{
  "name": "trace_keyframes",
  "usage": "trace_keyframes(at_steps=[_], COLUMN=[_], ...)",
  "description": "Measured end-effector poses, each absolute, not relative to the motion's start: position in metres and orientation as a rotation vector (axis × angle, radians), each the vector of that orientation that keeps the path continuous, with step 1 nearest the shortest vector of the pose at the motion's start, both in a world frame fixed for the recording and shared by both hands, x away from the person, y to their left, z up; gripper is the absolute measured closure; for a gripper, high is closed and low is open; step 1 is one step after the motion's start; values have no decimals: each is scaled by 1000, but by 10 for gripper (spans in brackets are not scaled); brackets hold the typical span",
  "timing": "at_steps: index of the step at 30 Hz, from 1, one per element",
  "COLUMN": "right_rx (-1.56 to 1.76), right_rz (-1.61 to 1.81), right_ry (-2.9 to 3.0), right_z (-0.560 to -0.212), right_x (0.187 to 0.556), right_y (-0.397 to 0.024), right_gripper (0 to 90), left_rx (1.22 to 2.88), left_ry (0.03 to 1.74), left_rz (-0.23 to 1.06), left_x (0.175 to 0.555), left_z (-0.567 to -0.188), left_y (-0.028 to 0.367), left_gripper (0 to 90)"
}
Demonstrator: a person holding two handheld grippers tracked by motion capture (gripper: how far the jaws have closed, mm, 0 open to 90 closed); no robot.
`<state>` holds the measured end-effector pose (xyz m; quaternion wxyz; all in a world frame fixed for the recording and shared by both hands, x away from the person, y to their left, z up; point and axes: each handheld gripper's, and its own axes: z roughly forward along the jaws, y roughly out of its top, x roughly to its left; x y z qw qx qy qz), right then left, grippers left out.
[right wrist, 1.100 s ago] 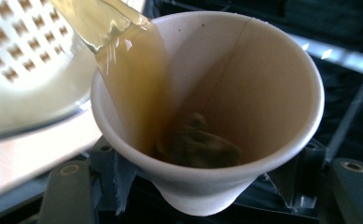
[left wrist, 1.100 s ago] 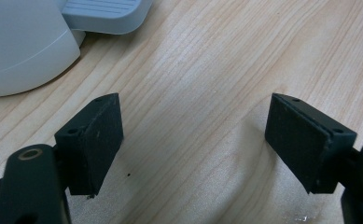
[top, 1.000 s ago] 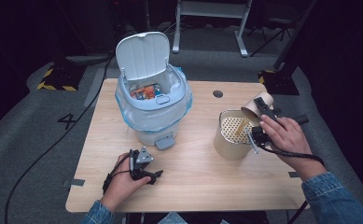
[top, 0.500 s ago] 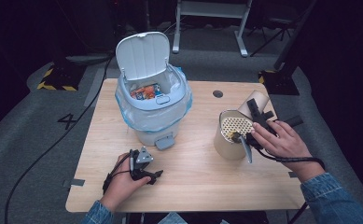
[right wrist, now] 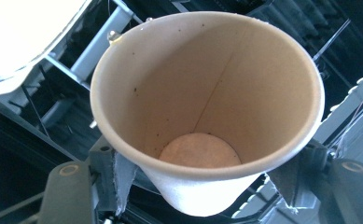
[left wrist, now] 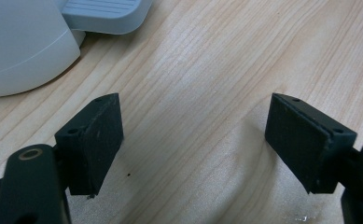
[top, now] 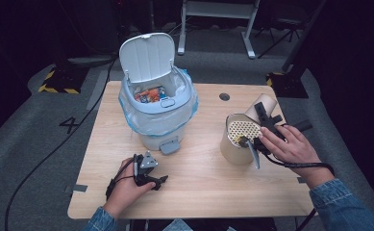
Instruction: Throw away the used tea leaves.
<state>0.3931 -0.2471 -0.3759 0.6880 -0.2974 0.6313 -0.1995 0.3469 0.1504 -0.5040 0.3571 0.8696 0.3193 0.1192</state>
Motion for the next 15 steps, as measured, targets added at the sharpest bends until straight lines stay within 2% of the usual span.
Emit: trace_keyframes(at_steps=[5,15], right_rx=[-611,-80], right_rz=[-373,276], right_ry=[1463,1922], right_z=[-370,-352], right_x=[395,410], right_y=[-250,-270], right_gripper=[323,313], left_rx=[2245,2245], left_ry=[824,824], left_rz=[308,308], left_x=[347,347], left_z=[-504,-504], left_y=[150,150], left_gripper=[198,198])
